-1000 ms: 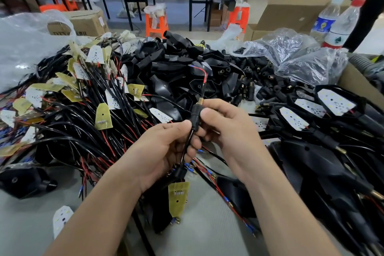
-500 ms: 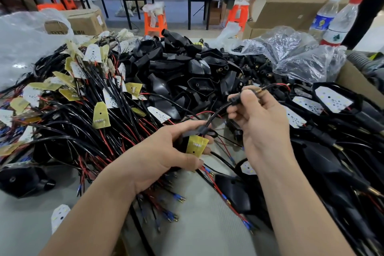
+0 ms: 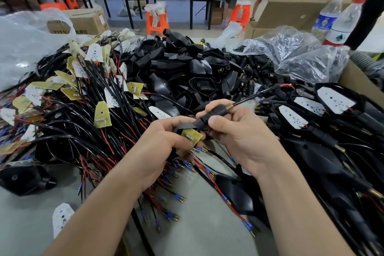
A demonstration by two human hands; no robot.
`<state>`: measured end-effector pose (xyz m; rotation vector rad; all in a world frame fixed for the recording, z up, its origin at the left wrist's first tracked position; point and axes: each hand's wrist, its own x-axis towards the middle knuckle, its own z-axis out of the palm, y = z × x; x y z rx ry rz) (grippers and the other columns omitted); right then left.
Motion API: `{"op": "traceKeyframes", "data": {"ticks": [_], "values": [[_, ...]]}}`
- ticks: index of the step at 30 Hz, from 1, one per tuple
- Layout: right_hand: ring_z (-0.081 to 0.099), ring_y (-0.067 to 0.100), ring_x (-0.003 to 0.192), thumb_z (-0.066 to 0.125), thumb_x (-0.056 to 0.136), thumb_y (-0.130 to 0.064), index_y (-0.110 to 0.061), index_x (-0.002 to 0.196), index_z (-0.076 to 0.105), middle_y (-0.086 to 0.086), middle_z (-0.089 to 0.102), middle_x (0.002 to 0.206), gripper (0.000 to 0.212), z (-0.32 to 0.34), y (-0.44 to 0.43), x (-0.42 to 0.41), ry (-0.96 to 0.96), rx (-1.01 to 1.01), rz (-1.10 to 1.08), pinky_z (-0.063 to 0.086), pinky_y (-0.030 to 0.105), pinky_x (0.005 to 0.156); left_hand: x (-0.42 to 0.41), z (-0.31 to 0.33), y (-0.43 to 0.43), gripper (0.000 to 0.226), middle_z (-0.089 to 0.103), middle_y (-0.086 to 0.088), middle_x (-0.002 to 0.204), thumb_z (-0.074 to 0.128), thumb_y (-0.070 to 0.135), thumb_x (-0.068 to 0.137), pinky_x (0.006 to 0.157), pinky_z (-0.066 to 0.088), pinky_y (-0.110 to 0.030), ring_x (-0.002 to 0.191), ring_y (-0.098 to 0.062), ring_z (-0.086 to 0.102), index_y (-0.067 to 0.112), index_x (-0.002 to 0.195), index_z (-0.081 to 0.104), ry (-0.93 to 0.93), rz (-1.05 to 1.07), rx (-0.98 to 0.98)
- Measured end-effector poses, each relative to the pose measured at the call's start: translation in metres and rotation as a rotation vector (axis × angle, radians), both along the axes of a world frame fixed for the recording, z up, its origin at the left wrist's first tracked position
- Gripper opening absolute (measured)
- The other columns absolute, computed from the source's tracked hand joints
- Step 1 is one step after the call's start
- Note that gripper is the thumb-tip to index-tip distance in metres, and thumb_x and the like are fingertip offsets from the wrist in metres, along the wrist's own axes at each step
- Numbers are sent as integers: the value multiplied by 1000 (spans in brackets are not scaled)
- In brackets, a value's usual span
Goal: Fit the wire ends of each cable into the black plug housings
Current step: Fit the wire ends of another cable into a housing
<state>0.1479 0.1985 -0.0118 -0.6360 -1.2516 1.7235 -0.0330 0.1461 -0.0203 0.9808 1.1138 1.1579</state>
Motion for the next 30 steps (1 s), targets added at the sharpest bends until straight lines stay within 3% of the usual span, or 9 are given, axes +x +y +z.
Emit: {"op": "traceKeyframes", "data": {"ticks": [5,10,13,17,21,23,25,27,30], "values": [[69,20,84,52,93,18,-11,97,63,11,76,98,31,-3,2,3,-34,48,41,53,23,71,-1,0,-2,52,77,-20,95,66,-2,63,52,52,-30,78,-25,73,6,113,72,67,-31,-4],[62,23,78,66,84,14,-10,96,71,19,65,93,27,-4,2,8,-33,63,6,54,24,70,0,6,-8,43,79,-5,100,82,2,72,69,57,-24,84,-14,72,32,103,79,199,-148,116],[51,17,66,64,87,14,-10,100,72,14,60,83,28,-5,2,8,-87,28,-48,49,21,60,1,5,-7,42,78,-6,98,80,-2,77,68,57,-25,85,-15,72,28,106,76,208,-132,108],[47,13,52,69,90,3,-11,93,70,3,56,64,15,-5,3,3,-134,-4,-146,42,21,51,1,4,-7,39,75,-12,102,71,-10,86,65,57,-28,89,-22,73,14,116,70,193,-184,116],[40,9,43,73,94,-22,-8,82,66,5,55,58,19,-5,3,-1,-192,-23,-217,32,18,42,2,6,-6,42,67,-25,104,71,0,72,74,56,-36,80,-24,64,23,106,75,341,-85,157],[35,9,39,74,93,-30,-5,82,64,5,50,53,29,-6,2,-3,-226,-26,-294,28,18,40,3,6,-6,53,70,-15,107,72,3,68,77,58,-33,80,-23,65,33,112,74,386,-44,173],[31,10,39,74,92,-34,-8,75,60,2,44,48,34,-5,2,-6,-235,-41,-367,27,19,40,4,4,-5,54,73,-4,99,71,5,68,74,63,-34,76,-22,69,37,112,73,335,-1,183],[29,10,39,73,92,-35,-13,69,57,-1,41,46,36,-4,2,-8,-226,-62,-416,26,21,41,5,2,-5,46,71,-5,88,70,7,69,67,62,-33,73,-21,70,33,108,74,241,43,179],[27,9,37,74,93,-33,-18,62,52,0,40,47,41,-3,2,-8,-204,-76,-460,24,19,39,6,1,-5,37,74,-8,97,75,23,64,63,60,-31,90,-27,73,31,100,77,145,123,169]]}}
